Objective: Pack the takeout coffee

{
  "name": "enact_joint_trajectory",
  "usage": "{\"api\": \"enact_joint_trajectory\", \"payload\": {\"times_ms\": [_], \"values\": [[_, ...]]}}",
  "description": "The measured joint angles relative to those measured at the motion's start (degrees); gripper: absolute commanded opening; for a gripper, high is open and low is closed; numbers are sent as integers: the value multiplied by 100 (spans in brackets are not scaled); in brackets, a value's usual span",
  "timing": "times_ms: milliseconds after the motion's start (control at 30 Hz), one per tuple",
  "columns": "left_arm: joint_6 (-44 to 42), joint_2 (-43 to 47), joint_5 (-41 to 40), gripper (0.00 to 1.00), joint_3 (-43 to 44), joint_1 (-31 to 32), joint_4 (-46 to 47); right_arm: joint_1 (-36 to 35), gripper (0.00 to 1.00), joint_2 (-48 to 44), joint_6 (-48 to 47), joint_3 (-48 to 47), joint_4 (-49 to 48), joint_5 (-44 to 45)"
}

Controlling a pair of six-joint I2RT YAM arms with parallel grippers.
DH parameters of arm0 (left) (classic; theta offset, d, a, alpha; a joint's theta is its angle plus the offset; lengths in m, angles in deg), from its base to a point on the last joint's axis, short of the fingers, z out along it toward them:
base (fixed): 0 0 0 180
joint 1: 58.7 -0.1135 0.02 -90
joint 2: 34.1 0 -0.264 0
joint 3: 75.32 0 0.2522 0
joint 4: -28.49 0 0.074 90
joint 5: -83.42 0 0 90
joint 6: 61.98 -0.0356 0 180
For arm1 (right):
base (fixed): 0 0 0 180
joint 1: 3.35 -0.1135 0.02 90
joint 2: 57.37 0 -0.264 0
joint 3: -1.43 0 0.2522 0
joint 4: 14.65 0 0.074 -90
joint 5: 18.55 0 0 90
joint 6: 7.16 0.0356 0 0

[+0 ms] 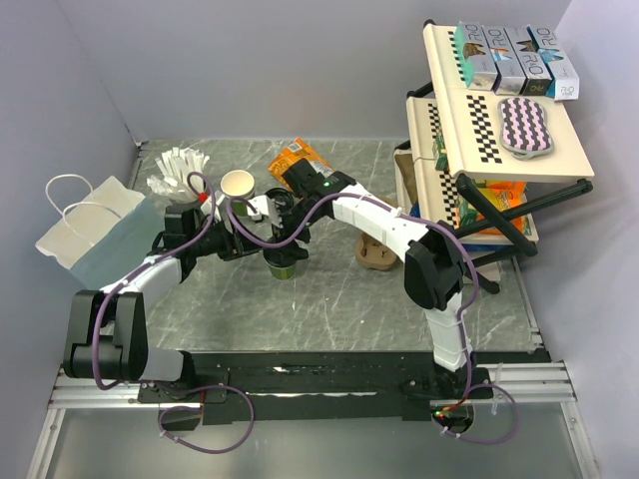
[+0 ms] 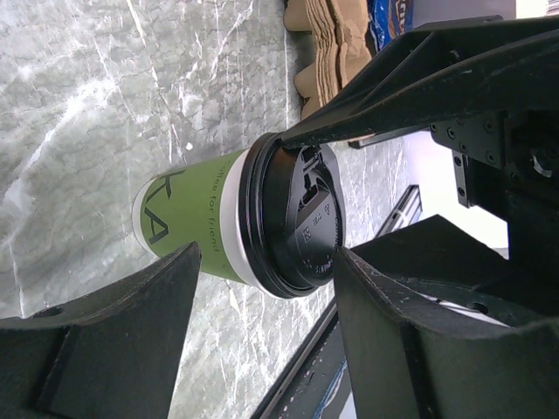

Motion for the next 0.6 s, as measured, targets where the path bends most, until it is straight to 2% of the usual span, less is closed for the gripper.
{"api": "enact_joint_trajectory", "payload": {"times_ms": [600], "values": [[-9,-116,11,68,0,0,7,-2,89,74,-57,-186,105,-24]]}}
